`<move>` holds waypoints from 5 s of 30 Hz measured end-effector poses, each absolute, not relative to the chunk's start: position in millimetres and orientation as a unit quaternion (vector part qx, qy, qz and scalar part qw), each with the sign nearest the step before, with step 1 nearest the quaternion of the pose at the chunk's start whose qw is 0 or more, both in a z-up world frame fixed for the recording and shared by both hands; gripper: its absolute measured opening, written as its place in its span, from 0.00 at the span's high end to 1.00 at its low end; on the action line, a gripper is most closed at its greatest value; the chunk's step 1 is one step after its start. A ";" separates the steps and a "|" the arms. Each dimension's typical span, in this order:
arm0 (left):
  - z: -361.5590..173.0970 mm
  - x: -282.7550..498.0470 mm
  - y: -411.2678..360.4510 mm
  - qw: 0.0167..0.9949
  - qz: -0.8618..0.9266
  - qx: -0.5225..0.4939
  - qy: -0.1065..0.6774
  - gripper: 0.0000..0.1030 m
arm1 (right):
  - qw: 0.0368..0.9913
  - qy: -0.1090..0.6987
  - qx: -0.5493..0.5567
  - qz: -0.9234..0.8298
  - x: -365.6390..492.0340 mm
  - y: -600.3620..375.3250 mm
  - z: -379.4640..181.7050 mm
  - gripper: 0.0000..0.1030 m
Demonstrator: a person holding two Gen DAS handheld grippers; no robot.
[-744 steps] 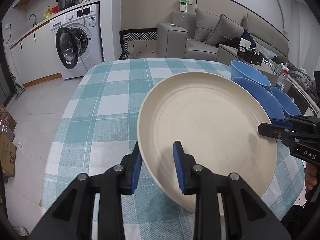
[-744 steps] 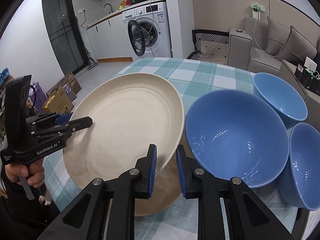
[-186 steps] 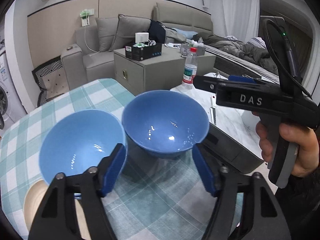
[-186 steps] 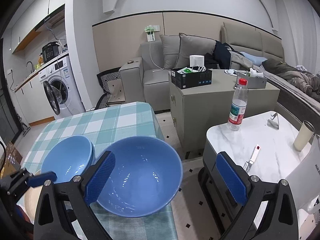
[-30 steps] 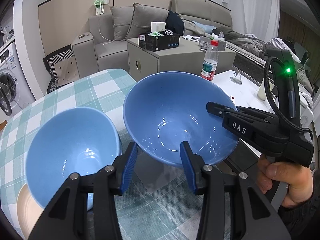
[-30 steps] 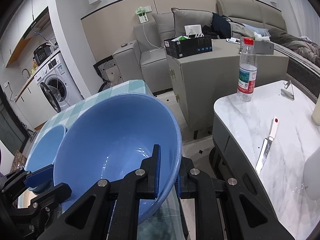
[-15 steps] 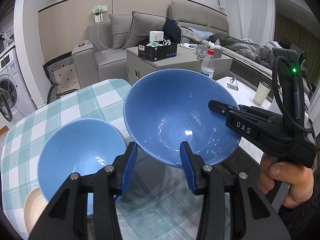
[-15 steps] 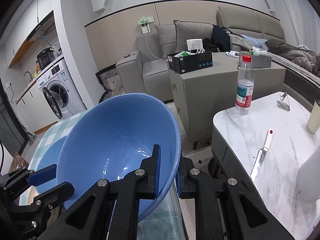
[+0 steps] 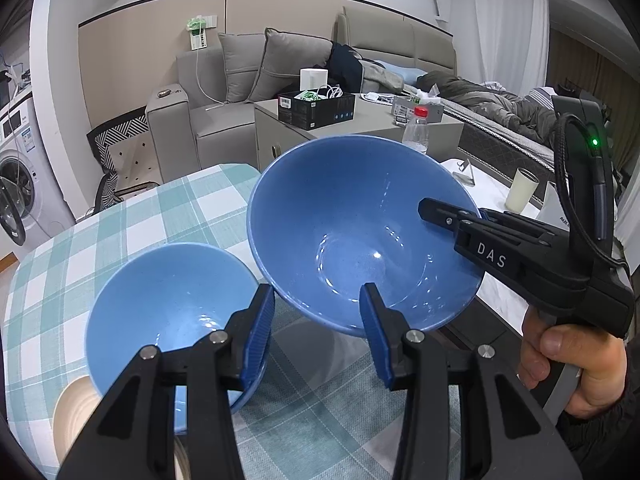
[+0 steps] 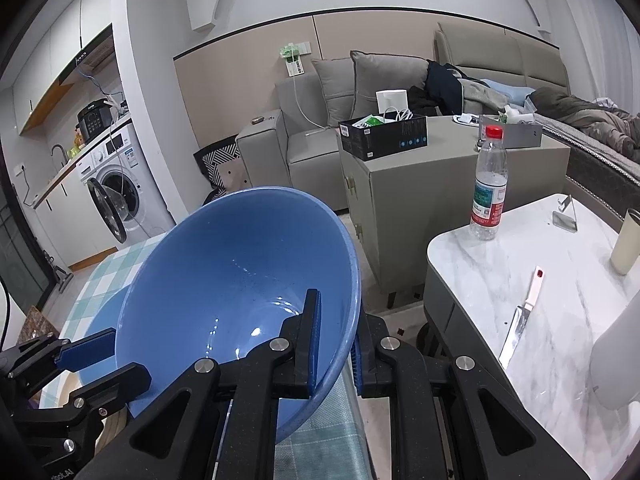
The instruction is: Organize plates and bowls
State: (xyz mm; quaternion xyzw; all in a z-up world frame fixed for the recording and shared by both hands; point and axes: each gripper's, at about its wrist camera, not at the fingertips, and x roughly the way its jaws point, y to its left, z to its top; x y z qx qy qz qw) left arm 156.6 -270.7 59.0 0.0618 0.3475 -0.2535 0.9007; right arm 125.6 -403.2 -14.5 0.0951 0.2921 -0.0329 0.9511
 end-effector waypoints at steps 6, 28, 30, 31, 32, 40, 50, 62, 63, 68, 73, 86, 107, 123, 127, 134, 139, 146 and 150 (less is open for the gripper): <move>62.5 155.3 -261.4 0.903 -0.250 0.058 0.345 0.58 | 0.954 0.285 0.089 -0.027 122.9 -393.2 -9.4 0.86; 78.6 155.7 -230.9 0.911 -0.246 0.037 0.329 0.58 | 0.960 0.273 0.070 -0.008 120.6 -362.7 4.8 0.84; 81.1 154.6 -229.9 0.912 -0.247 0.037 0.325 0.58 | 0.960 0.269 0.072 -0.007 118.7 -362.2 7.3 0.84; 81.7 154.3 -229.6 0.913 -0.246 0.038 0.324 0.58 | 0.961 0.267 0.072 -0.006 117.5 -361.2 8.7 0.83; 82.7 154.2 -228.4 0.913 -0.245 0.038 0.323 0.58 | 0.962 0.265 0.071 -0.005 116.5 -360.0 9.6 0.83; 95.0 150.2 -213.8 0.921 -0.233 0.034 0.309 0.58 | 0.966 0.251 0.065 0.008 111.0 -345.0 19.4 0.81; 95.0 153.0 -191.7 0.927 -0.213 0.025 0.309 0.58 | 0.966 0.251 0.060 0.021 116.0 -319.8 18.4 0.81; 86.1 158.1 -167.4 0.930 -0.186 0.015 0.317 0.58 | 0.961 0.267 0.056 0.041 129.3 -292.9 4.8 0.80; 85.2 158.8 -165.2 0.930 -0.184 0.013 0.318 0.58 | 0.961 0.268 0.055 0.043 130.3 -290.0 3.3 0.80; 79.9 162.2 -154.7 0.930 -0.176 0.005 0.323 0.58 | 0.958 0.278 0.051 0.053 133.7 -278.5 -3.4 0.79; 74.2 165.9 -143.6 0.929 -0.169 -0.005 0.329 0.58 | 0.955 0.287 0.041 0.065 136.9 -267.6 -9.6 0.79; 60.2 171.9 -123.7 0.927 -0.152 -0.022 0.343 0.58 | 0.948 0.308 0.013 0.081 145.2 -245.5 -23.4 0.79; 42.4 177.5 -113.1 0.920 -0.138 -0.028 0.366 0.58 | 0.939 0.332 -0.005 0.089 159.7 -237.1 -36.0 0.78; 37.2 179.2 -118.1 0.916 -0.147 -0.021 0.373 0.58 | 0.940 0.329 -0.002 0.085 158.8 -240.8 -39.6 0.67; 36.7 180.5 -117.9 0.915 -0.145 -0.020 0.376 0.57 | 0.940 0.331 0.003 0.088 159.1 -244.7 -39.3 0.65; 37.1 183.2 -114.3 0.913 -0.138 -0.018 0.383 0.43 | 0.944 0.315 0.022 0.100 153.4 -259.0 -29.7 0.48; 38.0 183.5 -113.0 0.914 -0.132 -0.013 0.384 0.33 | 0.945 0.310 0.022 0.107 151.1 -268.0 -25.8 0.27; 39.4 184.1 -114.0 0.915 -0.132 -0.005 0.381 0.24 | 0.944 0.312 0.029 0.102 151.3 -274.3 -24.9 0.13; 37.7 186.2 -112.4 0.915 -0.133 -0.010 0.381 0.05 | 0.944 0.313 0.029 0.105 151.7 -273.6 -26.0 0.03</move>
